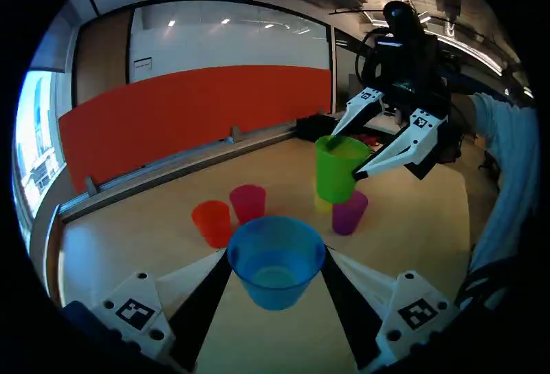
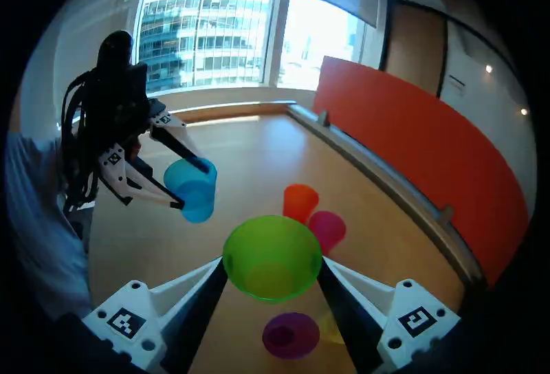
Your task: Pour water
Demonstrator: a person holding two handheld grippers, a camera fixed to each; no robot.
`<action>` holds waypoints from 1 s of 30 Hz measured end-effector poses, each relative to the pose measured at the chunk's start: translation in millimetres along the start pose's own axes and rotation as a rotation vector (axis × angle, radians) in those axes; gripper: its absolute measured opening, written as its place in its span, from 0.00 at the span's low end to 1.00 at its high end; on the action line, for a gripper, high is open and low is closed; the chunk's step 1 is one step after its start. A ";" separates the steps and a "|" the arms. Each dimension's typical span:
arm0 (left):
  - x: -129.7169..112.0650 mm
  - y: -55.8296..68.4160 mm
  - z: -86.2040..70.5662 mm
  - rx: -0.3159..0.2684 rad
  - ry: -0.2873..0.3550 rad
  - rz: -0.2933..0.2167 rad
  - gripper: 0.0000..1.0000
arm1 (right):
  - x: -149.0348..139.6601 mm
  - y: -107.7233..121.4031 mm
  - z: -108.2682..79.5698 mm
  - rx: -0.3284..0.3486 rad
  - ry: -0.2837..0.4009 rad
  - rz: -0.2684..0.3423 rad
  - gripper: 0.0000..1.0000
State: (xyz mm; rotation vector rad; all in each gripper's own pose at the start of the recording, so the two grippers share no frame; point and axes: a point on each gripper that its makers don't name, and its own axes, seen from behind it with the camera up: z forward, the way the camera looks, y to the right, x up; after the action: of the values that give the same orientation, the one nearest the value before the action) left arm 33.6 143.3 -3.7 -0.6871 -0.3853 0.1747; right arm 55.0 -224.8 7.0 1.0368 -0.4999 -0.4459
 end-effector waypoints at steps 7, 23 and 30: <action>14.7 -2.6 1.0 -0.001 0.021 -0.002 0.87 | 12.5 2.9 -11.0 -0.016 0.091 0.031 0.92; 53.1 -11.3 1.0 -0.010 0.098 -0.007 0.87 | 45.8 12.6 -36.5 -0.099 0.325 0.066 0.92; 66.1 -8.5 -0.6 -0.023 0.128 0.000 0.87 | 61.0 11.7 -47.5 -0.131 0.403 0.056 0.92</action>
State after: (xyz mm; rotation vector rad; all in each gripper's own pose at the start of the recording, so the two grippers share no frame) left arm 94.6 155.1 20.4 -0.7171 -0.2652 0.1260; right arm 133.2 -221.4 8.6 0.9529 -0.1376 -0.2074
